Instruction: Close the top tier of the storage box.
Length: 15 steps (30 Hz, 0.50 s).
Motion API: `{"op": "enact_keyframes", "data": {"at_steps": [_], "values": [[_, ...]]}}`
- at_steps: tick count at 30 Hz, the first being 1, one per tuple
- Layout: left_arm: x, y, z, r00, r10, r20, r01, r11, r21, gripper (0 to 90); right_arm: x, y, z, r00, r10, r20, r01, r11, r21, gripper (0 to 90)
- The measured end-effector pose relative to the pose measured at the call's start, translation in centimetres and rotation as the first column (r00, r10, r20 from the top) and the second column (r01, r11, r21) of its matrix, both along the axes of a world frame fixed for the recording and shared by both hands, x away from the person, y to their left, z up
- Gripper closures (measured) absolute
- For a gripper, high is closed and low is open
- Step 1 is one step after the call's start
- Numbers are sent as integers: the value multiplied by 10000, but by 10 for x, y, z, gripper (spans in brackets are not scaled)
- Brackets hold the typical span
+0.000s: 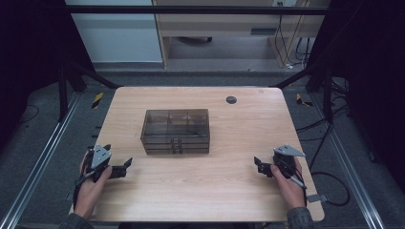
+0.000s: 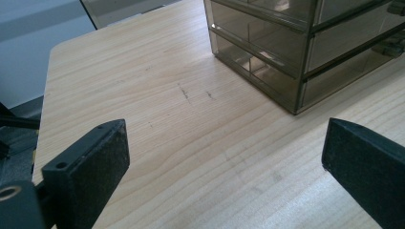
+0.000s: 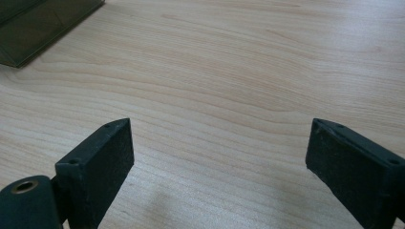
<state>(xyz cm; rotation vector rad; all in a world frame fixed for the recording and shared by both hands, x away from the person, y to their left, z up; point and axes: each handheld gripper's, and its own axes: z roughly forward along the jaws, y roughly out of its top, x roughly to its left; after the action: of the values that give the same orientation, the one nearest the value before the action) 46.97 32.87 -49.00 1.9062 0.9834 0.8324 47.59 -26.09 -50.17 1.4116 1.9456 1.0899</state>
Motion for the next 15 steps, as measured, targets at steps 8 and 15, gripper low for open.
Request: {"op": "enact_keyframes", "data": {"at_steps": [8, 15], "values": [[5, 1, -4, 9999, 79, 90, -80, 9999, 83, 24, 3, 1, -4, 10000, -6, 13, 6, 10000, -6, 93], [7, 1, -10, 9999, 119, 110, -119, 9999, 32, 24, 4, 3, -6, 10000, -25, 8, 25, 10000, -46, 90]]}}
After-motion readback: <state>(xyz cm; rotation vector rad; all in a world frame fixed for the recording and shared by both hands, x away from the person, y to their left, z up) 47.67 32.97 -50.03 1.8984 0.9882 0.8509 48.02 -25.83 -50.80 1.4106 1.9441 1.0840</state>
